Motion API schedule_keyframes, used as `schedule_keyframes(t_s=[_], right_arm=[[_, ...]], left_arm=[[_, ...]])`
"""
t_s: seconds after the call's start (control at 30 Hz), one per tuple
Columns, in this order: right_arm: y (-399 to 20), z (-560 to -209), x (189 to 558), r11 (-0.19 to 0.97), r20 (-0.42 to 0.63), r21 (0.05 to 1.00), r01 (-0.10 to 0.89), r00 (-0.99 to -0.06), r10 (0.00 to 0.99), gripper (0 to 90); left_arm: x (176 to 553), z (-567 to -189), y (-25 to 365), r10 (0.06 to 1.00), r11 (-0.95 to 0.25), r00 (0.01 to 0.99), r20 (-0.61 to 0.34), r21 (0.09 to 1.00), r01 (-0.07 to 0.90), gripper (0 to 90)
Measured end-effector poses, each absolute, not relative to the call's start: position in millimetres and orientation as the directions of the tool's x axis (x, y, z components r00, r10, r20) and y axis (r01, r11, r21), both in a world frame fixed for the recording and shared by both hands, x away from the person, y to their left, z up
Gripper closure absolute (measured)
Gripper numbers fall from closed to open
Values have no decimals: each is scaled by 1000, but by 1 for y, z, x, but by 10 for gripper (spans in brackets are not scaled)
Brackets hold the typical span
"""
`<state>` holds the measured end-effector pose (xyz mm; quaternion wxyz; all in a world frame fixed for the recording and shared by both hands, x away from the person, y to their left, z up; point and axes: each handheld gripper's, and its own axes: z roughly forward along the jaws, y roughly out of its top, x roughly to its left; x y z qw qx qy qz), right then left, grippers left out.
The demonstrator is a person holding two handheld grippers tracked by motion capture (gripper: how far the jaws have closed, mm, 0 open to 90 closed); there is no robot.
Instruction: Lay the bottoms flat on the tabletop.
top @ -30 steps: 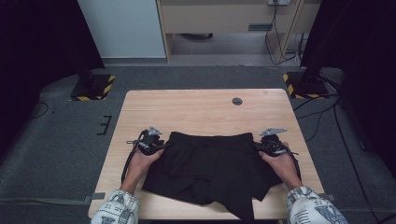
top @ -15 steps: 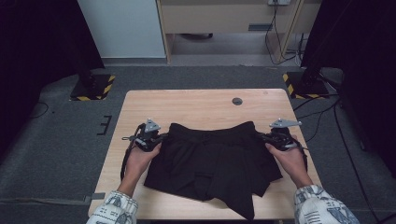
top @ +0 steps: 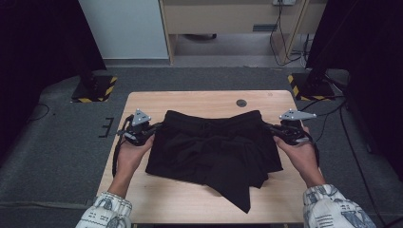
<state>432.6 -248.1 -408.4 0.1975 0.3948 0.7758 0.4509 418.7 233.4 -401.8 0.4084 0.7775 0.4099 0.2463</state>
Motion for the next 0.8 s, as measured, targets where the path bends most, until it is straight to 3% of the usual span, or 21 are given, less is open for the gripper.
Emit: schedule_keyframes(t_s=[0.37, 0.8], right_arm=[[-251, -370, 426, 205, 73, 908, 366, -619, 782, 892], [-250, -333, 435, 222, 24, 917, 331, -602, 798, 892]], left_arm=[[412, -368, 236, 842, -320, 535, 71, 864, 389, 893], [426, -335, 233, 841, -321, 535, 82, 871, 371, 893]])
